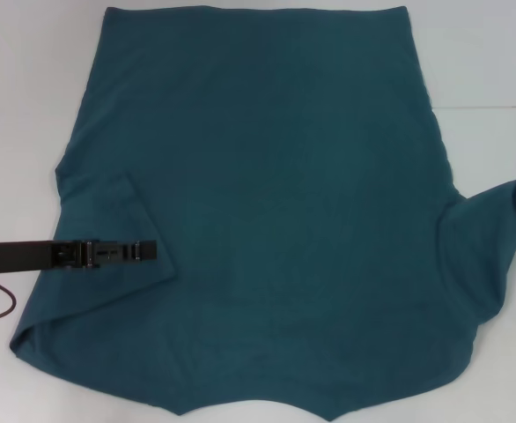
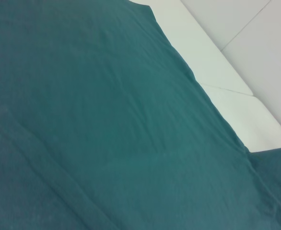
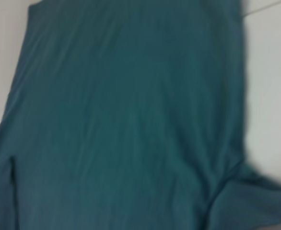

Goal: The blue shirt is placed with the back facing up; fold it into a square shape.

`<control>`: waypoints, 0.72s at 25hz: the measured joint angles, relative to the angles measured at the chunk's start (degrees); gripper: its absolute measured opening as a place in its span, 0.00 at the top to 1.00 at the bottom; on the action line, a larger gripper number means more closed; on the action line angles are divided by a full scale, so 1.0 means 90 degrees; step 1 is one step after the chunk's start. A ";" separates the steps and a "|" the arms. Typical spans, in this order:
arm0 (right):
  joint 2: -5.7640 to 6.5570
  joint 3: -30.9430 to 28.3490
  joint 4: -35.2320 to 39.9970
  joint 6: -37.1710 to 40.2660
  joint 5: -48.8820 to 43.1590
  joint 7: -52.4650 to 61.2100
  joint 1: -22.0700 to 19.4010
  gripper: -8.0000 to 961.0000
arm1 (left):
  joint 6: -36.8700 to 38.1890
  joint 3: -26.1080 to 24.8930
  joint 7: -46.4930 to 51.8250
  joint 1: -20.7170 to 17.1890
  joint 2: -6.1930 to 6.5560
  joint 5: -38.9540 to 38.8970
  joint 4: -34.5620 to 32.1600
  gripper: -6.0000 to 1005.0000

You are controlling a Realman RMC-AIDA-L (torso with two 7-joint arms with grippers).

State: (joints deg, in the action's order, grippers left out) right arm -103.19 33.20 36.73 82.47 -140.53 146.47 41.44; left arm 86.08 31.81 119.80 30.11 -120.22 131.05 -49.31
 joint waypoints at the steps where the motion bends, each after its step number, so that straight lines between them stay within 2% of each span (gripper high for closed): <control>1: 0.0008 -0.0016 0.0031 -0.0102 0.0012 0.0000 -0.0045 0.97 | 0.0002 0.0001 0.0000 -0.0003 -0.0001 -0.0016 0.0000 0.04; 9: 0.0075 -0.0187 -0.0017 -0.0447 -0.0034 0.0226 -0.0248 0.97 | 0.0001 0.0001 0.0012 -0.0015 -0.0002 -0.0050 0.0005 0.04; 18: -0.0036 -0.0132 -0.0048 -0.0766 -0.0770 0.0657 -0.0209 0.97 | -0.0040 0.0000 0.0020 0.0007 -0.0002 -0.0050 0.0007 0.04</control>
State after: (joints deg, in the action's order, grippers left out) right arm -103.52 32.01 36.30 75.58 -147.46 152.38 39.56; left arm 85.72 31.81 119.98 30.18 -120.24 130.60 -49.24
